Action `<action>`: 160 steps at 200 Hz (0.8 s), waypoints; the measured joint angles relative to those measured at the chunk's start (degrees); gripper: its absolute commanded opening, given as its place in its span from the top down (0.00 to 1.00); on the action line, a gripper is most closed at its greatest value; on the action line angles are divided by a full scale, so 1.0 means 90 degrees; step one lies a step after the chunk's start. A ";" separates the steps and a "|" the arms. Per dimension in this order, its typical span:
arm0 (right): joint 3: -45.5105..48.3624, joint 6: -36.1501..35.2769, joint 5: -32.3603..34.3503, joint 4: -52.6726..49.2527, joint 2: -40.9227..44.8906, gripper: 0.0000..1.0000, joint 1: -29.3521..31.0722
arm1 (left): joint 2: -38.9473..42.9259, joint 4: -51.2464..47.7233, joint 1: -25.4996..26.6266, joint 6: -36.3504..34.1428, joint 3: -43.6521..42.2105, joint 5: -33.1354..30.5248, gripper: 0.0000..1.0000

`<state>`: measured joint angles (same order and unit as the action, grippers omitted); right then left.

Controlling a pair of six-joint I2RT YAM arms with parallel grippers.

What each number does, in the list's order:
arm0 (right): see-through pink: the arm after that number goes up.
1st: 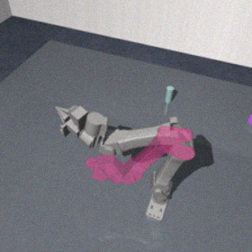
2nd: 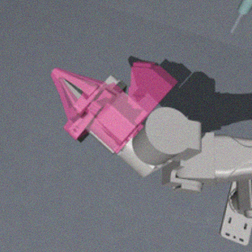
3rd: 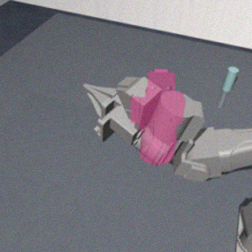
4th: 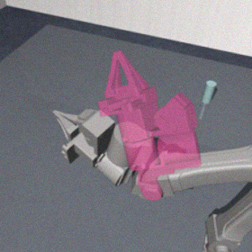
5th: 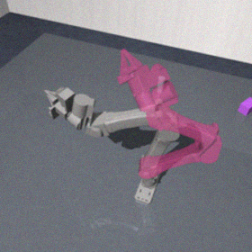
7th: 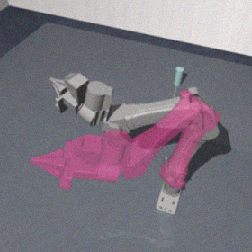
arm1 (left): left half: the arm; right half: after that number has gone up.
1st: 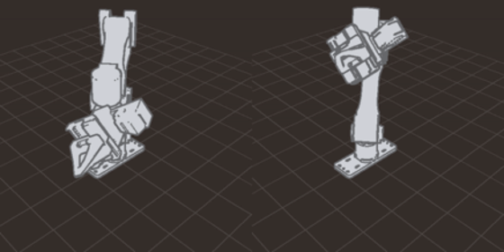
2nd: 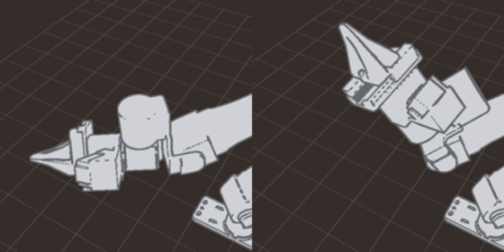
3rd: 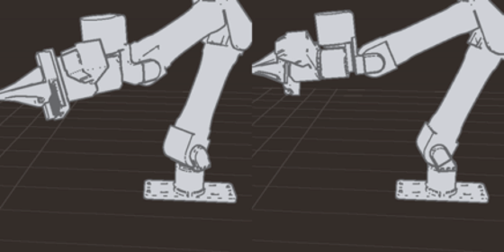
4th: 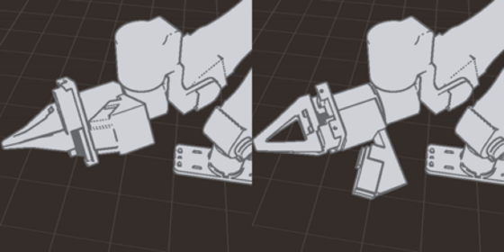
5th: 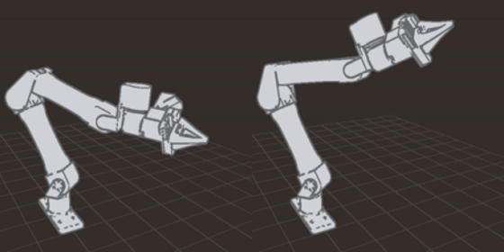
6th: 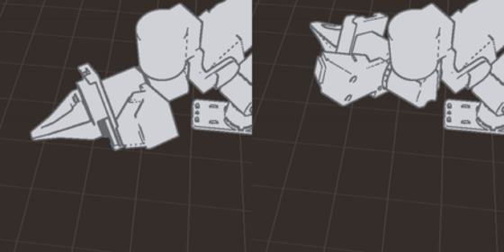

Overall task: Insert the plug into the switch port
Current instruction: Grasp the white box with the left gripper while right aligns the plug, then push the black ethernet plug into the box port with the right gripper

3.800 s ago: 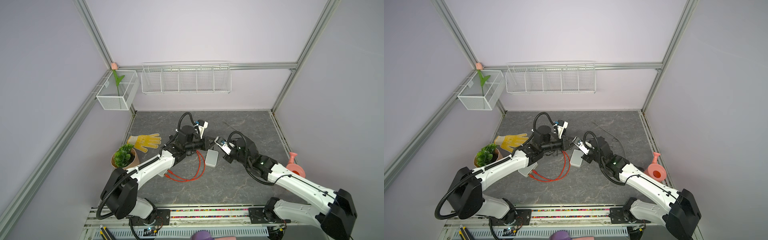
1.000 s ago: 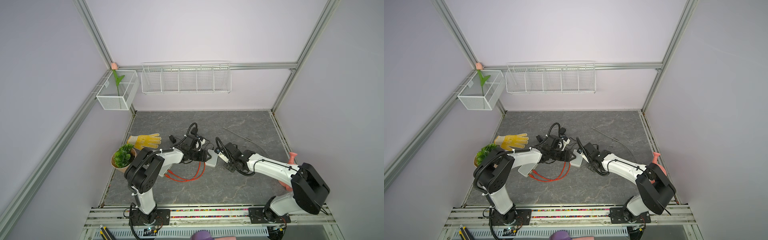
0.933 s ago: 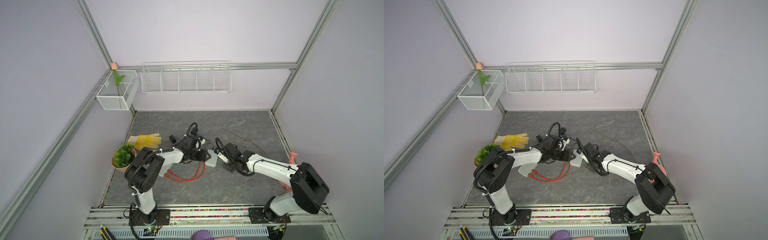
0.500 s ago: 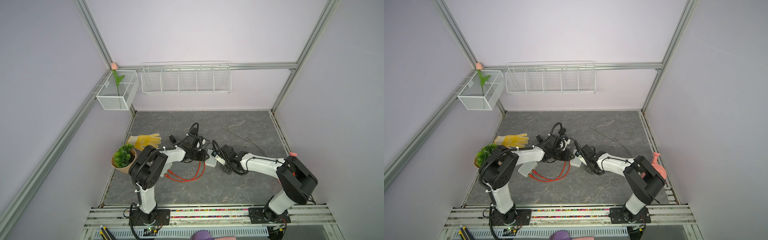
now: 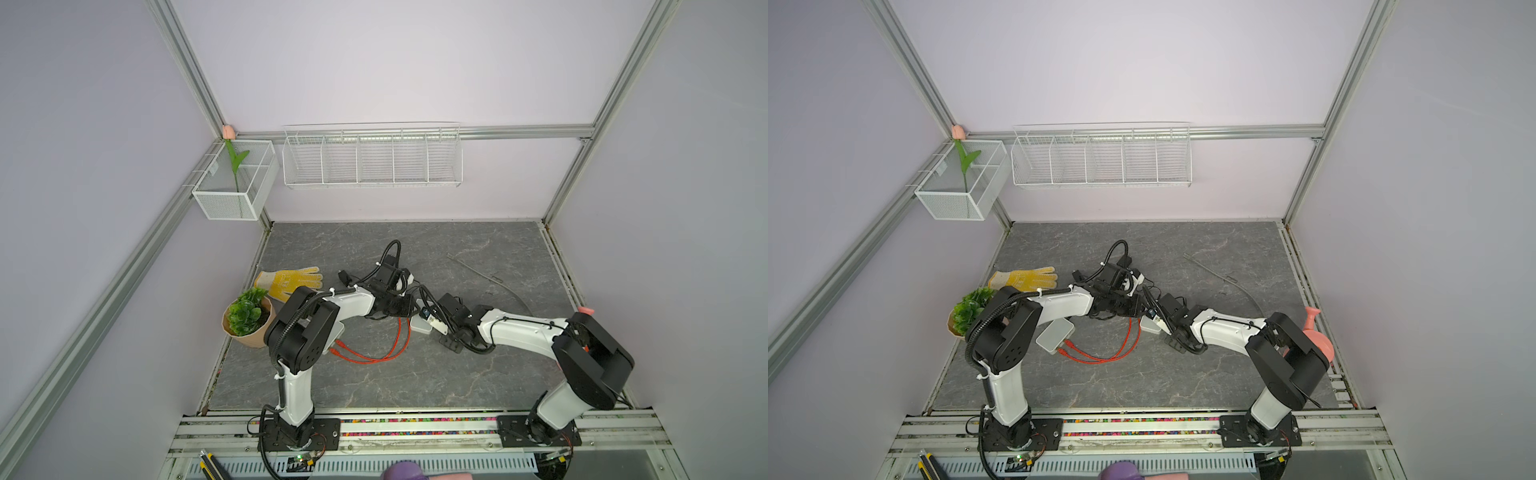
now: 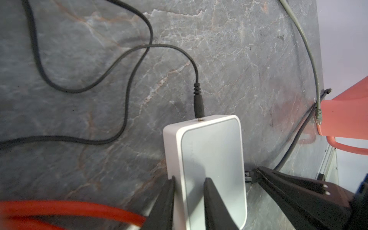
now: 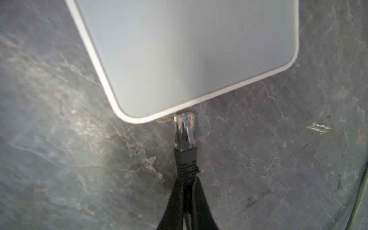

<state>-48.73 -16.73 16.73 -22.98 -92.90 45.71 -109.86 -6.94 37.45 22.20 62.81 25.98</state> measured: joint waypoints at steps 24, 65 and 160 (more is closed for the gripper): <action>0.0000 0.0005 0.0066 -0.0022 0.0007 0.94 0.0058 | 0.0000 -0.0005 -0.0015 -0.0022 0.0002 0.0005 0.76; 0.0058 0.0024 0.0187 0.0007 0.0277 0.93 0.0095 | 0.0000 -0.0005 -0.0024 -0.0022 0.0002 0.0051 0.76; -0.0002 0.0022 0.0308 -0.0134 0.0080 0.93 0.0287 | 0.0000 -0.0005 -0.0034 -0.0019 0.0002 0.0073 0.77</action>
<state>-48.75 -16.53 19.51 -24.18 -92.18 48.29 -109.86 -6.98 37.15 22.02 62.83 26.63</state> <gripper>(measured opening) 0.083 0.235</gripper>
